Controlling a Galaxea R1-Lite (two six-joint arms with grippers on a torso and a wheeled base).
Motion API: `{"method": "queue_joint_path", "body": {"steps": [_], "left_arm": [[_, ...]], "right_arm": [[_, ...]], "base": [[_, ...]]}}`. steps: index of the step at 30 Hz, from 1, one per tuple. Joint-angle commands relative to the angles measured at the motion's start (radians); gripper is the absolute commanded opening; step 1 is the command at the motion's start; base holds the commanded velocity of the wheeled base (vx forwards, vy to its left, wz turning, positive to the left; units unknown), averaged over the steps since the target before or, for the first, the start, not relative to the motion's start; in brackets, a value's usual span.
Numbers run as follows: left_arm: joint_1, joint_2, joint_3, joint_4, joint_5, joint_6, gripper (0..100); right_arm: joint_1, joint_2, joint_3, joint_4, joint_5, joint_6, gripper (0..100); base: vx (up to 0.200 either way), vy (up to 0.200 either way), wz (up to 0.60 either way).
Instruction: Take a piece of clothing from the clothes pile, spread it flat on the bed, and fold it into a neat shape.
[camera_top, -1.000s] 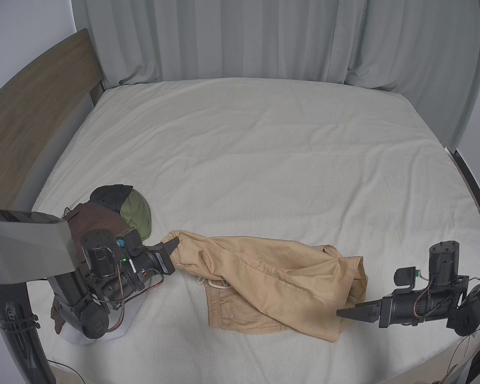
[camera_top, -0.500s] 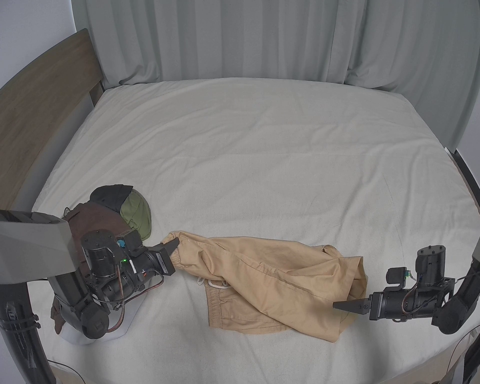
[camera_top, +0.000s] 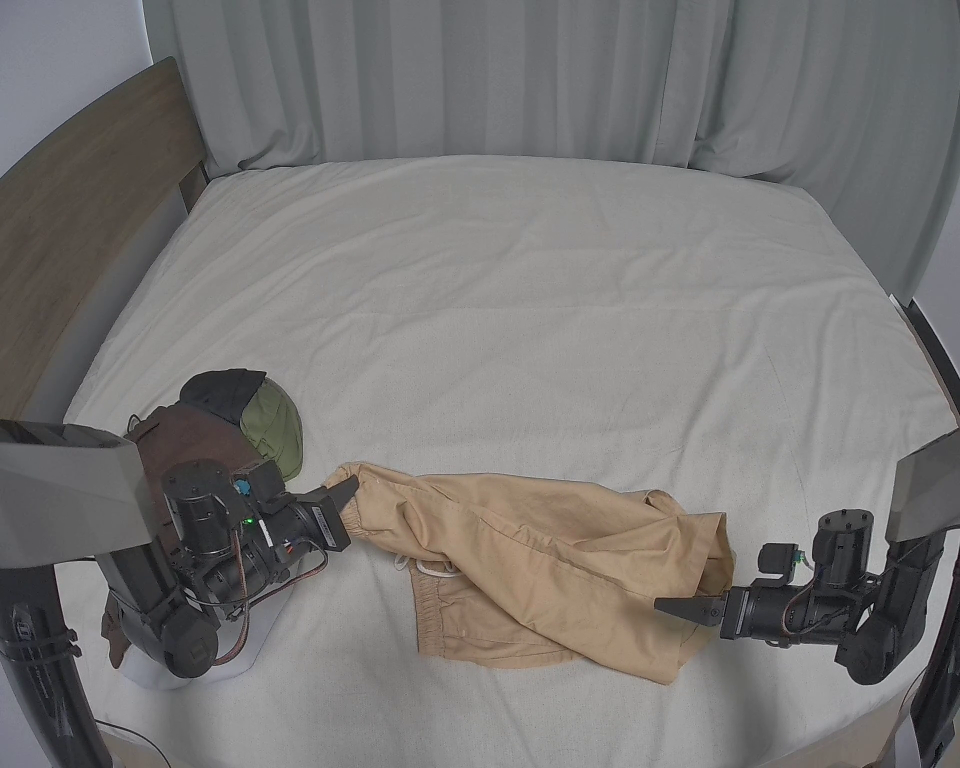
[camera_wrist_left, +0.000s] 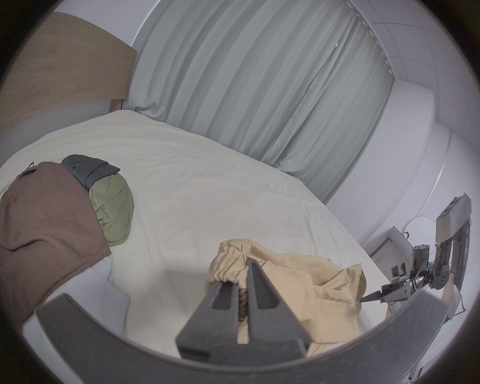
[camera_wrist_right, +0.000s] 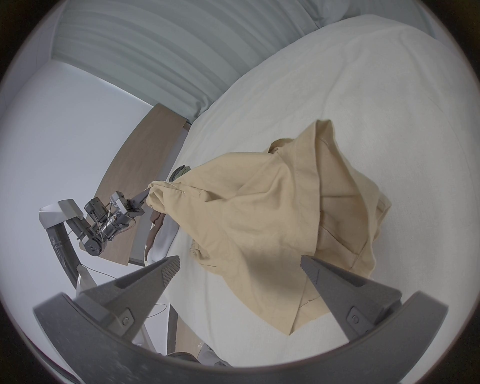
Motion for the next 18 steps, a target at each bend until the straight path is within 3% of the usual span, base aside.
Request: {"method": "queue_joint_path", "body": {"steps": [1,18], "left_arm": [[0.0,0.001,0.0,-0.002,0.0,-0.001,0],[0.0,0.0,0.0,-0.002,0.0,-0.001,0]], "right_arm": [[-0.001,0.114,0.021,-0.058,-0.002,0.002,100],[-0.009,0.147,-0.019,-0.074,-0.001,0.009,100]], "base": [[0.0,0.0,0.0],[0.0,0.0,0.0]]}}
